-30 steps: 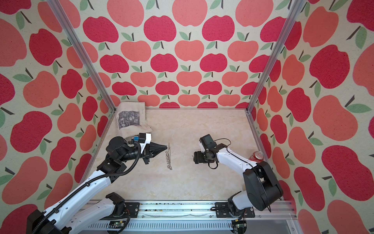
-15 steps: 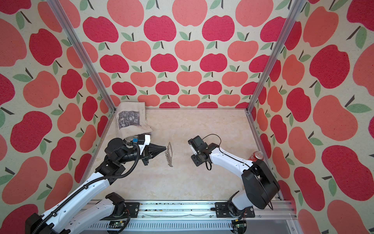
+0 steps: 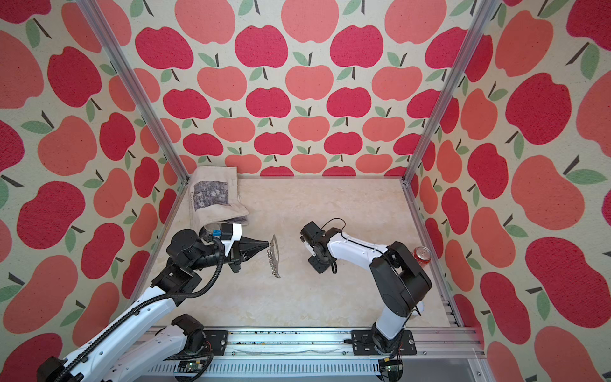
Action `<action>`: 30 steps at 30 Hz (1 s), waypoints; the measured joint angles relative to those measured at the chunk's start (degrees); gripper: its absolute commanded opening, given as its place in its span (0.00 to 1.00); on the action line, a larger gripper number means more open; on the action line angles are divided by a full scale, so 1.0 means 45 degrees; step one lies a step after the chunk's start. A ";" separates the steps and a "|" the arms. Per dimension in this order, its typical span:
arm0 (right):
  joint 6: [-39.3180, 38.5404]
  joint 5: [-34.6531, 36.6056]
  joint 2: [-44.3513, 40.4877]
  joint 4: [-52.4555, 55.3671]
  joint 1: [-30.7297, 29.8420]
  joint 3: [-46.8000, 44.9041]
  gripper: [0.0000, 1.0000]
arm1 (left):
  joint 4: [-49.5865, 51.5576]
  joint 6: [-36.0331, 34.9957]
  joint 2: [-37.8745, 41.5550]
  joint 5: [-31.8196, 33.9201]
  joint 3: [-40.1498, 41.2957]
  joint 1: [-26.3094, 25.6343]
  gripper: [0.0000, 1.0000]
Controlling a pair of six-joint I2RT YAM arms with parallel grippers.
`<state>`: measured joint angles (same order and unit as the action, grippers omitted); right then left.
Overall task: Attach keys to a key ring
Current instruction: Pick up the key from the center of the table.
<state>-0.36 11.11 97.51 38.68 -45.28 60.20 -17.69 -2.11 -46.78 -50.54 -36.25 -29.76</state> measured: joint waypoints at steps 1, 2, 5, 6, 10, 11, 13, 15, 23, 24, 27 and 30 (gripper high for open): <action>-0.0039 0.0049 0.0078 0.0005 -0.0019 0.0053 0.32 | 0.0010 -0.0019 0.0015 0.0029 0.0000 0.0000 0.00; -0.0068 0.0131 0.0194 0.0010 -0.0029 0.0136 0.32 | 0.0029 -0.0049 0.0019 0.0049 0.0000 0.0000 0.00; -0.0092 0.0335 0.0486 0.0053 -0.0087 0.0335 0.31 | 0.0083 -0.0083 0.0087 0.0078 0.0063 0.0000 0.00; -0.0117 0.0398 0.0583 0.0058 -0.0107 0.0389 0.30 | 0.0097 -0.0083 0.0112 0.0092 0.0087 0.0000 0.00; -0.0175 0.0544 0.0733 0.0107 -0.0146 0.0413 0.29 | 0.0185 -0.0087 0.0189 0.0146 0.0141 0.0000 0.00; -0.0175 0.0593 0.0758 0.0102 -0.0170 0.0413 0.28 | 0.0223 -0.0083 0.0219 0.0151 0.0155 0.0000 0.00; -0.0175 0.0685 0.0821 0.0136 -0.0233 0.0452 0.27 | 0.0282 -0.0083 0.0257 0.0151 0.0155 0.0000 0.00; -0.0185 0.0792 0.0913 0.0146 -0.0287 0.0505 0.25 | 0.0287 -0.0083 0.0262 0.0151 0.0165 0.0005 0.00; -0.0296 0.1200 0.1171 0.0155 -0.0452 0.0627 0.12 | 0.0379 -0.0083 0.0398 0.0189 0.0209 0.0005 0.00; -0.0335 0.1277 0.1175 0.0151 -0.0466 0.0631 0.07 | 0.0379 -0.0087 0.0418 0.0189 0.0219 0.0005 0.00; -0.0398 0.1428 0.1151 0.0112 -0.0476 0.0636 0.00 | 0.0389 -0.0087 0.0437 0.0194 0.0238 0.0005 0.00; -0.0563 0.1428 0.0952 0.0092 -0.0505 0.0631 0.00 | 0.0408 -0.0092 0.0466 0.0199 0.0238 0.0005 0.00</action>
<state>-2.90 17.54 101.80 39.09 -47.55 63.05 -15.86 -2.52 -44.69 -49.65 -35.18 -29.74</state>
